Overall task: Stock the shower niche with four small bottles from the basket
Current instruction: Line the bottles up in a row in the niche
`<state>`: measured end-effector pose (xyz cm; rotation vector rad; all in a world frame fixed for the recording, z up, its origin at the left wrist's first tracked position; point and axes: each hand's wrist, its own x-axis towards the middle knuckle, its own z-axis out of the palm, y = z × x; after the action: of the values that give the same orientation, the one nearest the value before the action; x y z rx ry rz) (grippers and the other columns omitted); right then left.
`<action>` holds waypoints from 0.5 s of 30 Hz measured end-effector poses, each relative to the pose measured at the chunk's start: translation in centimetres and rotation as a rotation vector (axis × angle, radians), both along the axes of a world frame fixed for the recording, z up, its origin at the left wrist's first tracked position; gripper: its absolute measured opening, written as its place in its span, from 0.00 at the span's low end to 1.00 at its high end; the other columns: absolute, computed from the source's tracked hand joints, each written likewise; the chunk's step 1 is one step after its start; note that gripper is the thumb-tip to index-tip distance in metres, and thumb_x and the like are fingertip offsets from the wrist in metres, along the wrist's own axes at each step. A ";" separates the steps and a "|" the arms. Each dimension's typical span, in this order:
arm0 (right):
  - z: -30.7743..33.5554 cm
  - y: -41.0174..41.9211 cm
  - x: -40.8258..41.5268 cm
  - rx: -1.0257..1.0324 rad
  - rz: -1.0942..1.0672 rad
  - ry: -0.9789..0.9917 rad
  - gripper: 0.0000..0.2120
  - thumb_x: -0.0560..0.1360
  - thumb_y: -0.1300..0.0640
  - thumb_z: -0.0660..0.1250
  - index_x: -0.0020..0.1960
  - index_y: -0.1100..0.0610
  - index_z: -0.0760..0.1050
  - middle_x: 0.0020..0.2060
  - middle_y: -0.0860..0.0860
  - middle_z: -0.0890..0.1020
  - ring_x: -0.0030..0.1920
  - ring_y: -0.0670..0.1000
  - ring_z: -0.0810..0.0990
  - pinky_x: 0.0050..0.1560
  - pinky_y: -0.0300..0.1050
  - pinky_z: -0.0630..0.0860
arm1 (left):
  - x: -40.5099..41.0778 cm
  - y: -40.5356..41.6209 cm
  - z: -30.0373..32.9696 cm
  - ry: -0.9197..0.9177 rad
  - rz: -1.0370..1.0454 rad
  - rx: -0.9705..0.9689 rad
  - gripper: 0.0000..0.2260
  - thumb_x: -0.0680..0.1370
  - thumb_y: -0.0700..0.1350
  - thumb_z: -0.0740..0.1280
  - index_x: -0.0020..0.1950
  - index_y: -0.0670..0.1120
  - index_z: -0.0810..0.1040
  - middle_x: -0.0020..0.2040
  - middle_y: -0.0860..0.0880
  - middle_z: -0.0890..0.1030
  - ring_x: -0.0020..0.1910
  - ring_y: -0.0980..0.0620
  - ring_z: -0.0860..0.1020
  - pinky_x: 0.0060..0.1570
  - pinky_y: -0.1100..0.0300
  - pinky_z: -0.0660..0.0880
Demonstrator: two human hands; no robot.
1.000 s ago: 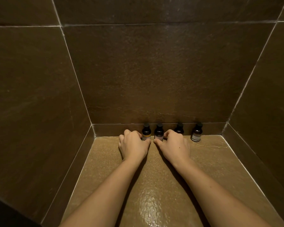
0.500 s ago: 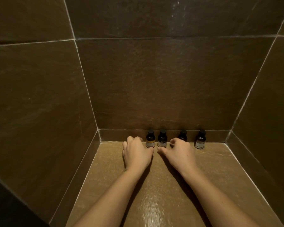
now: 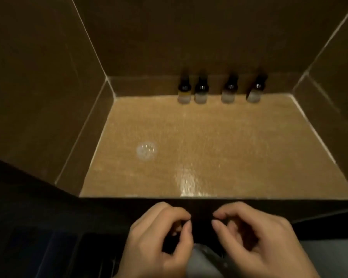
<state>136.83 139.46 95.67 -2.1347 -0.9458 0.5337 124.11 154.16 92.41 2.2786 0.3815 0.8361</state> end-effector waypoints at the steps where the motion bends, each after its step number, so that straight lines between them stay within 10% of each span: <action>1: -0.8 -0.2 -0.2 -0.040 0.014 -0.002 0.10 0.67 0.38 0.68 0.45 0.40 0.78 0.32 0.41 0.82 0.29 0.43 0.80 0.30 0.31 0.75 | -0.4 0.0 -1.1 0.058 -0.069 0.027 0.02 0.72 0.40 0.72 0.42 0.45 0.83 0.36 0.53 0.78 0.35 0.59 0.76 0.37 0.68 0.74; 10: -15.5 -0.7 2.8 -0.526 -0.002 0.089 0.05 0.76 0.45 0.65 0.50 0.43 0.77 0.38 0.44 0.83 0.41 0.44 0.82 0.46 0.48 0.81 | -1.9 1.2 -14.1 0.843 -0.114 -0.309 0.02 0.77 0.50 0.64 0.47 0.55 0.77 0.38 0.54 0.78 0.38 0.57 0.77 0.41 0.55 0.77; 15: -27.7 -3.8 4.2 -0.723 -0.068 0.468 0.05 0.77 0.51 0.65 0.44 0.51 0.76 0.41 0.50 0.80 0.43 0.51 0.80 0.48 0.53 0.79 | -2.9 1.6 -23.6 1.219 -0.096 -0.458 0.05 0.78 0.49 0.62 0.46 0.52 0.76 0.43 0.50 0.81 0.43 0.49 0.80 0.44 0.52 0.77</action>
<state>141.01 135.62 68.00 -2.4587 -0.4393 1.4334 121.23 155.74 68.82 2.0660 0.8563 -0.7315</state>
